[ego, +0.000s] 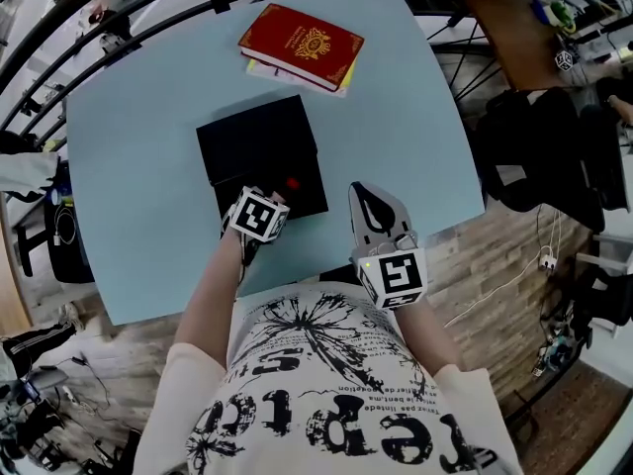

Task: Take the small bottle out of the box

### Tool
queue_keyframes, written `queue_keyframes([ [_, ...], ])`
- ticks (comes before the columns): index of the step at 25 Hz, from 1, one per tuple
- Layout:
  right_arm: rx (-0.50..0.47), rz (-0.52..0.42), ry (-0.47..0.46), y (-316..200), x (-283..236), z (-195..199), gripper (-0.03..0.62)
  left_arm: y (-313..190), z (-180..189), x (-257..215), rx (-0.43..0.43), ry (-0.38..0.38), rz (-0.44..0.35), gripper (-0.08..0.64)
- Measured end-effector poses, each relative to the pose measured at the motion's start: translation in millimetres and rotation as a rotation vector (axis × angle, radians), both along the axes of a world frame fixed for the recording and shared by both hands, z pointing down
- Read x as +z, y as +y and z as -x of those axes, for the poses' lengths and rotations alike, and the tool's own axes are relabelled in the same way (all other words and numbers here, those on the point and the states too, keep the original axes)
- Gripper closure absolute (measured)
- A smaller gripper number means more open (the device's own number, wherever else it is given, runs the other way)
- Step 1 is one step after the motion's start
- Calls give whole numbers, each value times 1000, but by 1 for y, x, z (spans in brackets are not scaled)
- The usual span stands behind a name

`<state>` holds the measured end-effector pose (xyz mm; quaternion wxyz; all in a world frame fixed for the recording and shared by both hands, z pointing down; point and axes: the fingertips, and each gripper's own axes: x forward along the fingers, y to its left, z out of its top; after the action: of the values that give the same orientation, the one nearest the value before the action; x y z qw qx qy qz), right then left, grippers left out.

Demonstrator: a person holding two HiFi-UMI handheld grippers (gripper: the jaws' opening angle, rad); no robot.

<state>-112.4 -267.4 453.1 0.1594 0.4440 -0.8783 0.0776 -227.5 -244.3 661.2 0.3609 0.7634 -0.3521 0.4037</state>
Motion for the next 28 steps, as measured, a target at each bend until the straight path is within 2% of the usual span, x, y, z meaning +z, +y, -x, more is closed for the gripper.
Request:
queue_keyframes([
  [3,4,-1,-2,-2,-1,-3,583,0,0,1,3,-12,10,310],
  [8,6,0,-8,-4,-2,-6,583,-6,2,2,0,-65,-38,325],
  [15,-34,-19,-1,1,-8,1,583,-1,3,-1,8,-68,-59,328],
  [22,-64,-34,2,2,-13,10,583,-2,2,-44,-26,-25,-180,328],
  [28,-102,-68,-11,3,-25,24,583,-10,11,-114,-104,36,-400,328],
])
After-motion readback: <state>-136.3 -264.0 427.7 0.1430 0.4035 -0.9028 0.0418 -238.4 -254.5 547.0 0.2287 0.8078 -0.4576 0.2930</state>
